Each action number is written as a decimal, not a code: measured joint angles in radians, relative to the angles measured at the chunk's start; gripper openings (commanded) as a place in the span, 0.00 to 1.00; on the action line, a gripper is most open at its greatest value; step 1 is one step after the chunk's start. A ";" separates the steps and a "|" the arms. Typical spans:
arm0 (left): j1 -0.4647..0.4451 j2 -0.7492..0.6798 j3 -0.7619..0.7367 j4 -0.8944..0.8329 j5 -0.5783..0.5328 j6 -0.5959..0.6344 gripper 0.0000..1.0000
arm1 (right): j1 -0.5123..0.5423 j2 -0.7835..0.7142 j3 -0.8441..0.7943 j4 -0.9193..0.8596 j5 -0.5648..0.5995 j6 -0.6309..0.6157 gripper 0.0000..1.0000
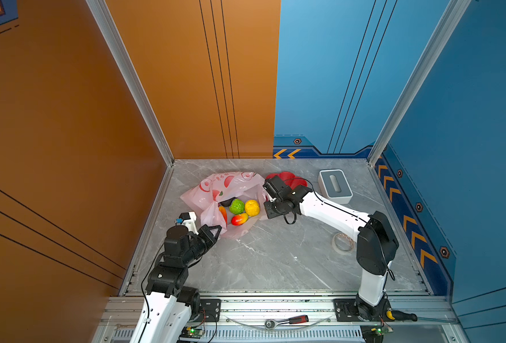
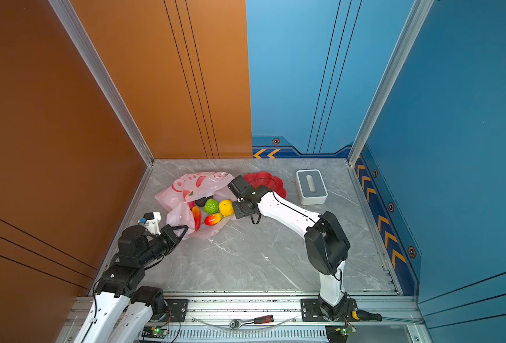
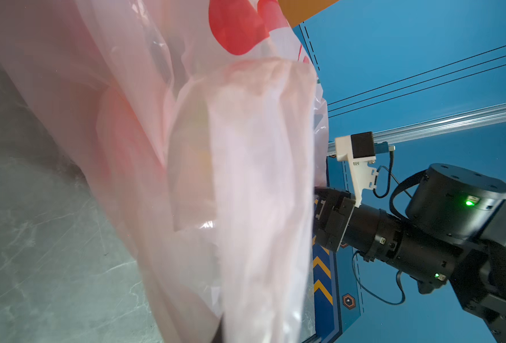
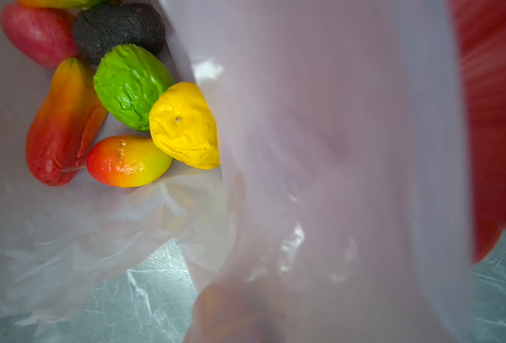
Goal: Place the fruits into the plastic bag
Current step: 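Close the right gripper on the bag rim opposite the left gripper, then lift the bag upright by its rim with both grippers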
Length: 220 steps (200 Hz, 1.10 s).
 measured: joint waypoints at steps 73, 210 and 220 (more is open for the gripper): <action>0.005 0.022 0.099 -0.101 -0.004 0.080 0.00 | 0.000 -0.024 0.037 0.000 -0.017 0.000 0.00; 0.076 0.420 0.803 -0.329 -0.116 0.433 0.00 | -0.026 0.010 0.624 -0.003 -0.164 0.020 0.00; 0.078 0.429 0.825 -0.342 -0.119 0.446 0.00 | -0.026 0.012 0.633 -0.003 -0.170 0.025 0.00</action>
